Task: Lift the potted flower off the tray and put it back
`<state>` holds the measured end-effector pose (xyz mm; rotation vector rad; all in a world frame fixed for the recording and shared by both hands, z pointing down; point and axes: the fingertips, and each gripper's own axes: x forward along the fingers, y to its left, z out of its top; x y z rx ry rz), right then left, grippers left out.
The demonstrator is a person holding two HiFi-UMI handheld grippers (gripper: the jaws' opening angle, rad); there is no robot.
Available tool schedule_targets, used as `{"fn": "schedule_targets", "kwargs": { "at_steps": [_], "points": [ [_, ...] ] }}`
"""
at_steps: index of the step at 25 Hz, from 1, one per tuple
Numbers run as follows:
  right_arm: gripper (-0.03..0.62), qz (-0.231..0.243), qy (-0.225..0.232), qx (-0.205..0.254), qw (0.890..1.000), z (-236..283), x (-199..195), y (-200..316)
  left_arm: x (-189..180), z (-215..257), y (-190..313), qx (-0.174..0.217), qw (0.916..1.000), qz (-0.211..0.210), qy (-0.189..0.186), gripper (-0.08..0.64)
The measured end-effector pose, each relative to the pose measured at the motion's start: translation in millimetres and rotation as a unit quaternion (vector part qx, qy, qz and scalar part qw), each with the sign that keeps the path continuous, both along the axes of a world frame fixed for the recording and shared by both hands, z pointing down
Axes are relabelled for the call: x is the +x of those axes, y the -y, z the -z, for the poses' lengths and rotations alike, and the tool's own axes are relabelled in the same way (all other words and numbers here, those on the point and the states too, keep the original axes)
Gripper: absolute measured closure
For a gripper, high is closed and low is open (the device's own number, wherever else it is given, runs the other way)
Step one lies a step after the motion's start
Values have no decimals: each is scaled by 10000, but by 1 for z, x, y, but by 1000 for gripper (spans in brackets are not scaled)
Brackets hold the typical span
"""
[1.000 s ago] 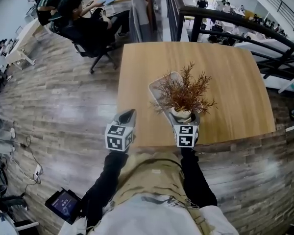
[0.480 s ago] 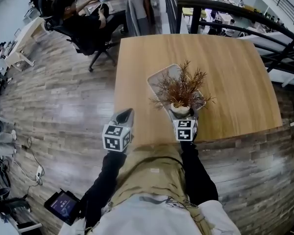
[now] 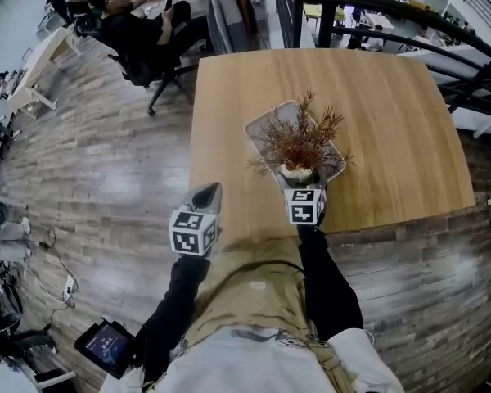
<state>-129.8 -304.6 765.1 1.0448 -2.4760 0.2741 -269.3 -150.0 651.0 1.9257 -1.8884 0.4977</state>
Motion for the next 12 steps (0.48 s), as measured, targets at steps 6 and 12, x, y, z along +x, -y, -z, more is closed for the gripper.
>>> {"fn": "schedule_targets", "kwargs": {
  "at_steps": [6, 12],
  "points": [
    [126, 39, -151, 68, 9999, -4, -2, 1, -2, -2, -2, -4, 10000, 16, -29, 558],
    [121, 68, -379, -30, 9993, -11, 0, 0, 0, 1, -2, 19, 10000, -3, -11, 558]
  ]
}}
